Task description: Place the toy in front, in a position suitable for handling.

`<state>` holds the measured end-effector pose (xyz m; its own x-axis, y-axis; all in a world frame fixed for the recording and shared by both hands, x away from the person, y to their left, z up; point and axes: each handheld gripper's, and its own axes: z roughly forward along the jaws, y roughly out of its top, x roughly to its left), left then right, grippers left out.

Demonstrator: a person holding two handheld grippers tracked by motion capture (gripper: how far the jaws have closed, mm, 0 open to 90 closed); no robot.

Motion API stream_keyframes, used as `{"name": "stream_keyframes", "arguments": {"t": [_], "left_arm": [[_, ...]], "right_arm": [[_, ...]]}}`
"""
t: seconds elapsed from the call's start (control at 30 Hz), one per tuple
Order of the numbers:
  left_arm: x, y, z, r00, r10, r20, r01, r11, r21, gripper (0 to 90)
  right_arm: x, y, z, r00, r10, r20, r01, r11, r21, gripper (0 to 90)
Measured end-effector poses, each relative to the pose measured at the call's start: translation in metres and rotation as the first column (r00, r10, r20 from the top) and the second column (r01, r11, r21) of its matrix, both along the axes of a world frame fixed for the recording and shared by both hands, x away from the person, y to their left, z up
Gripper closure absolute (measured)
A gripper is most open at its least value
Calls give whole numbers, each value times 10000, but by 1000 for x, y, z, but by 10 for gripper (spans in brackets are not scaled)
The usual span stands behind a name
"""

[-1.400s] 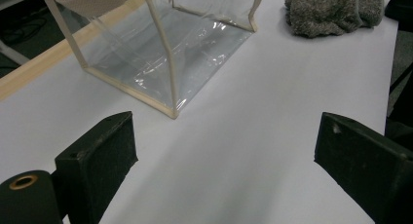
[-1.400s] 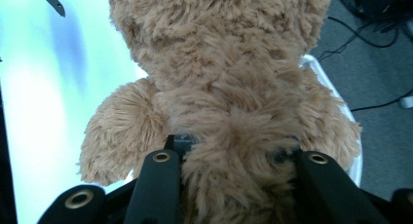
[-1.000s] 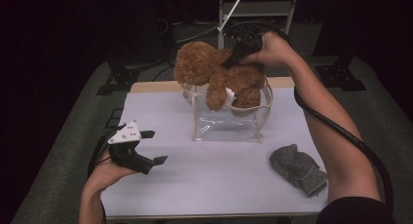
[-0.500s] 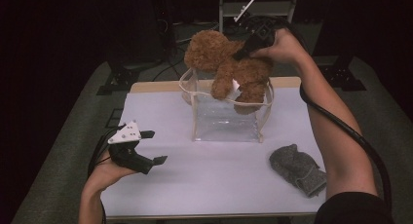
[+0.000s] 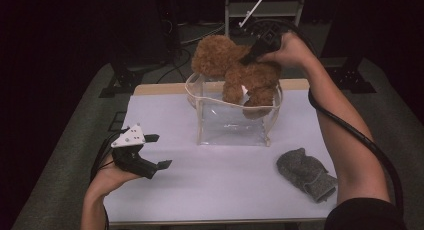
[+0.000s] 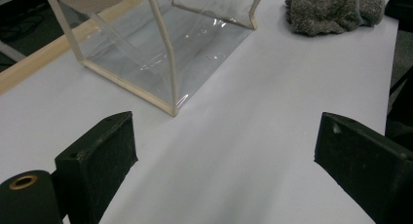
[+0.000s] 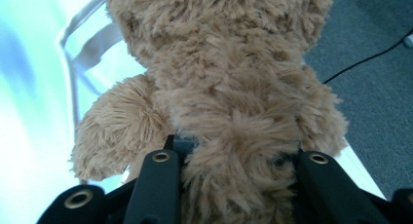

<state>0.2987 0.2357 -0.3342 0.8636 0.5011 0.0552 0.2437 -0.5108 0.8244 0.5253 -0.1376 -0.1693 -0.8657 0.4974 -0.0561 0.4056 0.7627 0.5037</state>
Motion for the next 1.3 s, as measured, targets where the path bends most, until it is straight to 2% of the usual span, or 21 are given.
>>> {"name": "stream_keyframes", "arguments": {"t": [0.17,0.27,0.3,0.37,0.53,0.67,0.8,1.0,1.07,1.17,1.3], "left_arm": [[0,-1,-1,10000,-33,-10,33,10000,34,73],[0,-1,-2,10000,-18,-49,18,10000,-19,73],[0,-1,-2,10000,-48,-52,47,10000,-1,73],[0,0,-1,10000,-87,-17,87,9999,146,72],[-2,3,1,10000,24,63,-25,10000,53,73],[-2,2,1,10000,11,61,-12,10000,58,72],[-1,-1,-1,10000,-63,-15,63,9999,94,72],[1,-3,-1,9999,-113,-37,113,9998,168,73],[1,-3,-1,9999,-111,-34,111,9998,171,73],[1,-3,-2,9999,-120,-42,121,9998,170,72],[1,-3,-4,9999,-118,-113,120,9998,179,72]], "right_arm": [[-18,12,-17,9964,816,-248,-820,9965,-144,645],[-21,13,-23,9949,919,-418,-927,9955,-173,645],[-22,13,-30,9939,982,-493,-993,9949,-198,644],[-22,12,-33,9937,974,-545,-986,9950,-184,644],[-24,5,-44,9948,724,-720,-731,9973,-70,645],[-25,-10,-42,9979,214,-612,-220,9997,-100,646],[-25,-17,-41,9982,106,-595,-107,9999,-18,646],[-26,-11,-48,9974,336,-630,-347,9993,-168,646],[-22,-4,-60,9970,458,-618,-475,9985,-264,646],[-21,0,-69,9962,506,-708,-535,9978,-392,645],[-18,3,-73,9954,476,-827,-499,9984,-265,645]]}}
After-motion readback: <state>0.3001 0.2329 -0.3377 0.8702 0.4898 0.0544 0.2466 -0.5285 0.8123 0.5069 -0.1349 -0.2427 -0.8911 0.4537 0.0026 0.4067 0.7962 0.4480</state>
